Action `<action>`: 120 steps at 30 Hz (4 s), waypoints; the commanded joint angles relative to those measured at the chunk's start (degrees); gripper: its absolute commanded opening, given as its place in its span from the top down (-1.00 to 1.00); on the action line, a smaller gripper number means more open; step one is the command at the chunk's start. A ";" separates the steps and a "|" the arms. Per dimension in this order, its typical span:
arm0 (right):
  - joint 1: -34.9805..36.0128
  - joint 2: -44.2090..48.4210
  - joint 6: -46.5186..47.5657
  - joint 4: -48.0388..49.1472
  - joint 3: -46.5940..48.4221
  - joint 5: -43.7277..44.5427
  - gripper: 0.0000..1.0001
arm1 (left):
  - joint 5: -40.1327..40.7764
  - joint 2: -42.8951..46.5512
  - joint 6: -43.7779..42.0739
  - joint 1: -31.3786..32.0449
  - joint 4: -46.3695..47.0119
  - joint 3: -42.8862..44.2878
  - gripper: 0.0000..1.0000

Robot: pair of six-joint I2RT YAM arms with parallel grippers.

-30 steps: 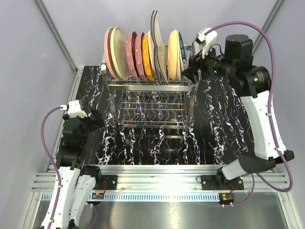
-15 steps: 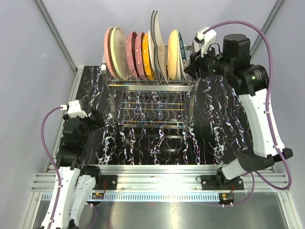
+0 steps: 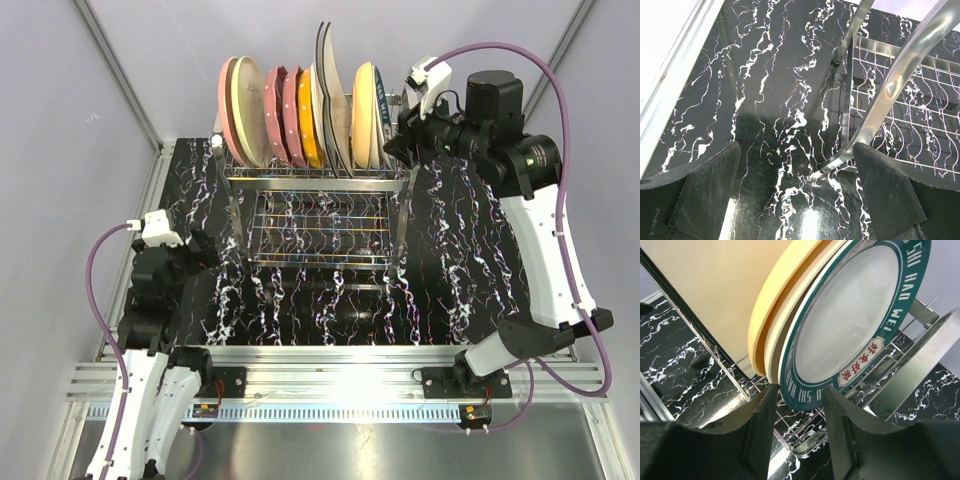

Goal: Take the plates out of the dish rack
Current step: Grab a plate with the right arm, then place the plate on the table

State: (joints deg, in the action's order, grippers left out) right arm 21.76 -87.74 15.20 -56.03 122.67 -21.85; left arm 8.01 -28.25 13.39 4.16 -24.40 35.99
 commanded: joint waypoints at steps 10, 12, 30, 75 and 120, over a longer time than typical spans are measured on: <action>1.27 -1.20 -0.61 2.15 0.29 0.40 0.05 | -1.24 -0.23 -0.20 0.14 1.55 2.51 -0.98; 1.27 -1.64 -0.79 2.33 0.37 0.66 0.09 | -1.24 -0.23 -0.12 0.14 1.46 2.51 -0.98; 3.47 -2.17 -4.92 7.07 -1.73 5.06 0.85 | -0.98 0.21 -0.20 0.14 1.46 2.42 -0.98; 2.85 3.11 -9.67 18.33 7.40 6.90 1.00 | -0.89 0.30 -0.38 0.14 1.81 2.24 -0.98; -27.91 -19.20 41.48 38.36 -36.72 23.06 1.00 | -3.53 2.23 -0.29 0.23 2.43 2.16 -0.98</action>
State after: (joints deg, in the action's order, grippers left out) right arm -6.37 -104.53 49.34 -27.33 84.86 -2.04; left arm 5.74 -26.30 13.39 4.25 -24.32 35.99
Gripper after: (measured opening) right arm 0.037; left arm 0.987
